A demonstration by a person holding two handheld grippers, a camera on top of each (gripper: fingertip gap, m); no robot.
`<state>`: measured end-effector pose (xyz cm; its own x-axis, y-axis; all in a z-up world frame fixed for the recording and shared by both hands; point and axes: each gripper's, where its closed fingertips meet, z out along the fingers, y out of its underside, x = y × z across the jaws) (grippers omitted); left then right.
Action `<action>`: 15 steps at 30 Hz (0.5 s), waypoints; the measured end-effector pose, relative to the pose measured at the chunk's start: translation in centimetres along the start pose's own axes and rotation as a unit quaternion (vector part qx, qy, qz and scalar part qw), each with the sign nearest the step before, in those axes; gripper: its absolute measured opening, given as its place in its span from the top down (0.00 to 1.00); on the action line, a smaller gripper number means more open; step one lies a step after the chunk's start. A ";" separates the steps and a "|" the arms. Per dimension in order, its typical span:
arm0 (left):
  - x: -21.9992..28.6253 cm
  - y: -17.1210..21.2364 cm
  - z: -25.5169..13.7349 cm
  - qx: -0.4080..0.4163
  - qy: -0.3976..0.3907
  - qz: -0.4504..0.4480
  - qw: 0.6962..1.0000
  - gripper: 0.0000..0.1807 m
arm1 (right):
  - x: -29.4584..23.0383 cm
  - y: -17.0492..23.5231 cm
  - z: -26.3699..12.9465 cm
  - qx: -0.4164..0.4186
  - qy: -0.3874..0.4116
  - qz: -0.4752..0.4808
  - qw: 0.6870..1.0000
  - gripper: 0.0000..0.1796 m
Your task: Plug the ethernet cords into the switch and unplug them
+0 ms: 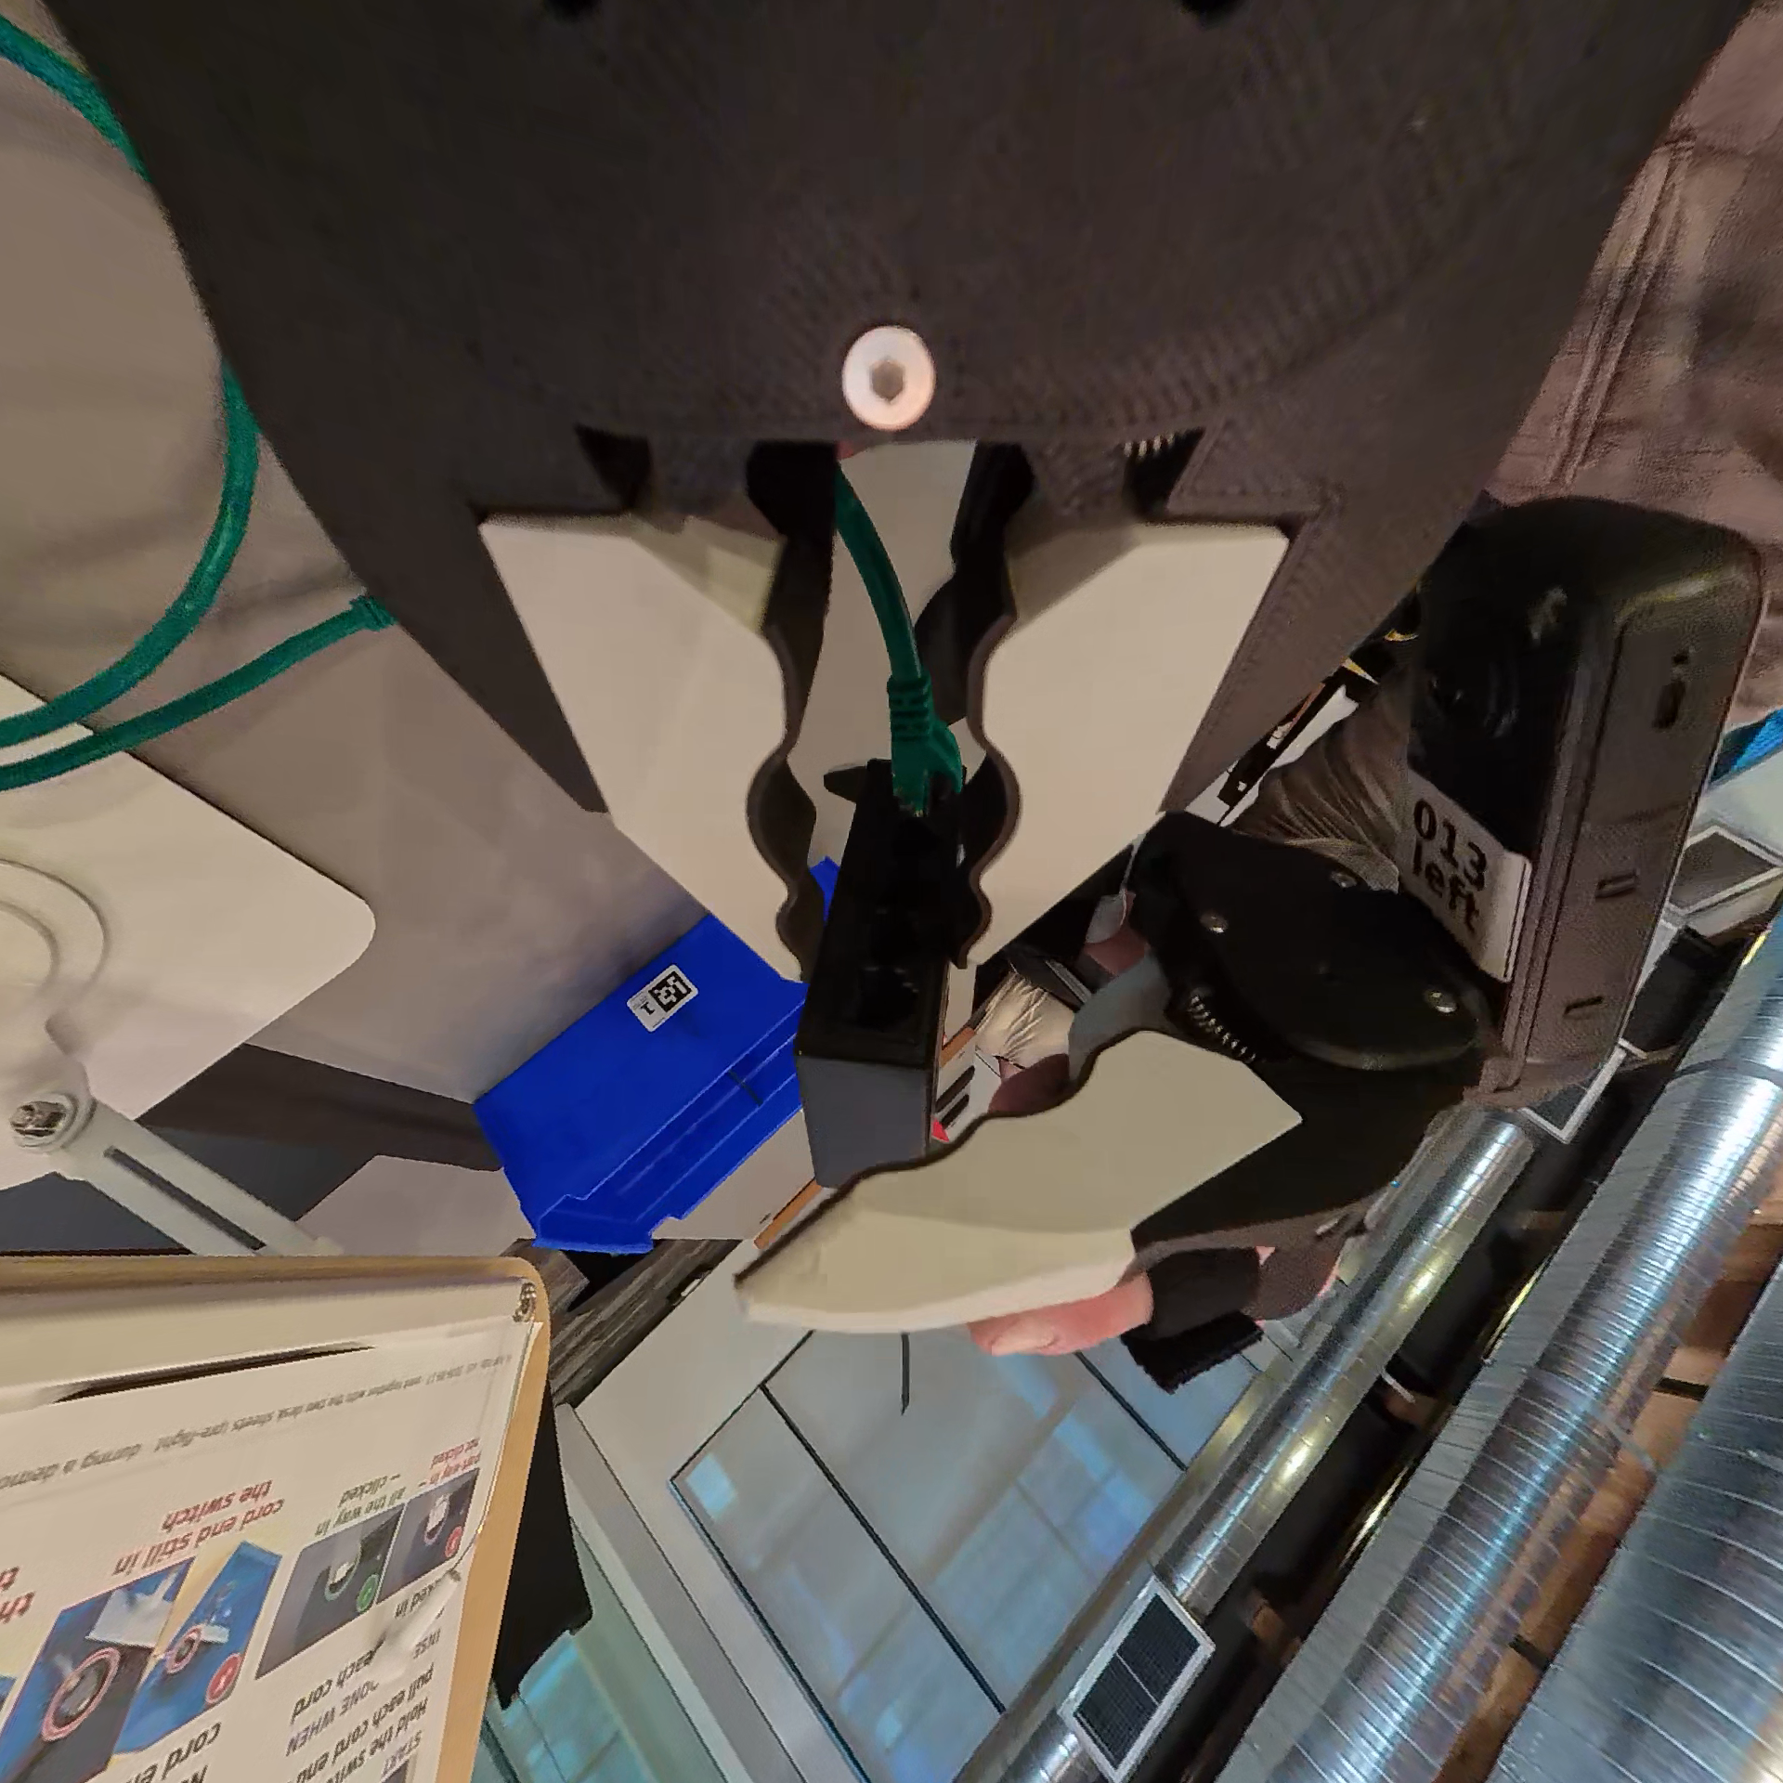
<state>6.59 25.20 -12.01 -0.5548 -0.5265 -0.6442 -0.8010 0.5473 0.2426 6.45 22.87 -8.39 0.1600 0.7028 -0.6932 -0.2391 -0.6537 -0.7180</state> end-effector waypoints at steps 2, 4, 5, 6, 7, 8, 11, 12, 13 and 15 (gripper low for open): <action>0.4 0.4 0.3 -0.034 0.014 0.003 0.999 0.21 | -0.1 0.1 0.1 -0.002 0.000 0.002 1.000 0.87; 0.7 0.7 0.6 -0.058 0.031 -0.009 0.998 0.23 | -0.2 0.2 0.2 -0.002 0.001 0.001 1.000 0.87; 0.7 0.6 0.6 -0.058 0.037 -0.010 0.998 0.25 | -0.3 0.2 0.2 0.000 0.002 0.002 1.000 0.87; 0.6 0.6 0.6 -0.060 0.038 -0.015 0.997 0.28 | -0.3 0.2 0.2 -0.001 0.007 0.000 1.000 0.87; 0.5 0.6 0.6 -0.063 0.034 -0.016 0.997 0.29 | -0.3 0.1 0.2 0.003 0.007 0.002 1.000 0.87; 0.4 0.5 0.6 -0.063 0.032 -0.019 0.997 0.30 | -0.3 0.1 0.1 0.005 0.008 0.003 1.000 0.87; 0.4 0.3 0.7 -0.057 0.035 -0.025 0.997 0.30 | -0.2 0.1 -0.1 0.009 0.015 0.003 1.000 0.87; 0.5 0.3 0.7 -0.056 0.042 -0.028 0.997 0.30 | -0.2 0.1 -0.1 0.009 0.012 0.004 1.000 0.87; 0.4 0.3 0.7 -0.053 0.042 -0.026 0.997 0.30 | -0.2 0.0 -0.1 0.011 0.010 0.004 1.000 0.87; 0.4 0.1 0.7 -0.036 0.054 -0.043 0.997 0.30 | -0.2 -0.3 -0.1 0.019 0.009 0.002 1.000 0.86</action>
<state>6.45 25.50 -12.79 -0.5014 -0.6380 -0.5845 -0.8584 0.4515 0.2436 6.60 22.86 -8.06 0.1764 0.6947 -0.6973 -0.2760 -0.6451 -0.7125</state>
